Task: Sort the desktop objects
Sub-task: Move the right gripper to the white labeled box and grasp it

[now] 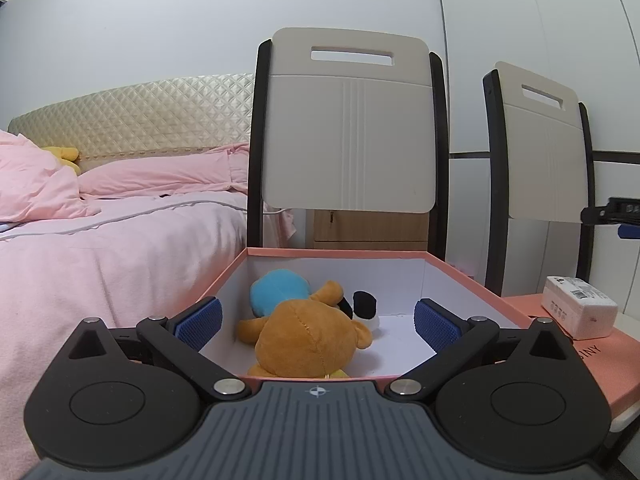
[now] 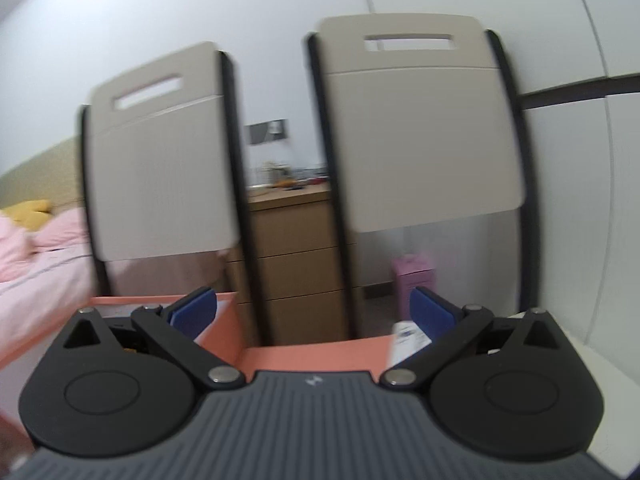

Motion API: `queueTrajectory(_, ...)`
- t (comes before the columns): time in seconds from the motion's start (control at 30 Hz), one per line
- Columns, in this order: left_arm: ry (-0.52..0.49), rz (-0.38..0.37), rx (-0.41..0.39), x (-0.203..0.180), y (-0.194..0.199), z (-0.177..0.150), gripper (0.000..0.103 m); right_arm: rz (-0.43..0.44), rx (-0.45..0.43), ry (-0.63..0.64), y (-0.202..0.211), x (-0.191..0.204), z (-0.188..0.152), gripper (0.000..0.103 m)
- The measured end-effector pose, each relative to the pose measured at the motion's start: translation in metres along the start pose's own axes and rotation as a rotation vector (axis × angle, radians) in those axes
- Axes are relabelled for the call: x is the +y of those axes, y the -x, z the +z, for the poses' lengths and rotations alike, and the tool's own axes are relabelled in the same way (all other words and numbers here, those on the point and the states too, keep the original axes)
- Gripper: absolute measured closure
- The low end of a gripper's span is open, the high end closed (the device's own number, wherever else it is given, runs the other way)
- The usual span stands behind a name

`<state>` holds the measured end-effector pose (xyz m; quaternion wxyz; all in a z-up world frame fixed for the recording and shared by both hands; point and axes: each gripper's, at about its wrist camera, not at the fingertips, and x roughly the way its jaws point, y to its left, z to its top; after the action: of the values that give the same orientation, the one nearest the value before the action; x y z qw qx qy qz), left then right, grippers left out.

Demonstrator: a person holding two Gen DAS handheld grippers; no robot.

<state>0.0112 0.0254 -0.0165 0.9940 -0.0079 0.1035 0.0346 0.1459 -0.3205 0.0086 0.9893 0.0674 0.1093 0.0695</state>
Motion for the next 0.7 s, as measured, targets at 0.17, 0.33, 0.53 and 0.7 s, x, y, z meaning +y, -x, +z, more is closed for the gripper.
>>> queueTrajectory(0.17,0.003,0.003,0.004,-0.001,-0.002,0.001,0.000,-0.076,0.078,0.046,-0.051,-0.016,-0.006,0.000)
queueTrajectory(0.33,0.008,0.000,0.007,0.000,-0.003,0.001,0.000,-0.154,0.185,0.010,-0.084,-0.035,-0.026,0.000)
queueTrajectory(0.53,0.014,0.000,0.013,0.002,-0.005,0.001,0.000,-0.243,0.279,0.032,-0.102,-0.046,-0.048,0.000)
queueTrajectory(0.7,0.017,0.001,0.017,0.002,-0.007,0.001,0.000,-0.283,0.335,0.099,-0.115,-0.047,-0.056,0.000)
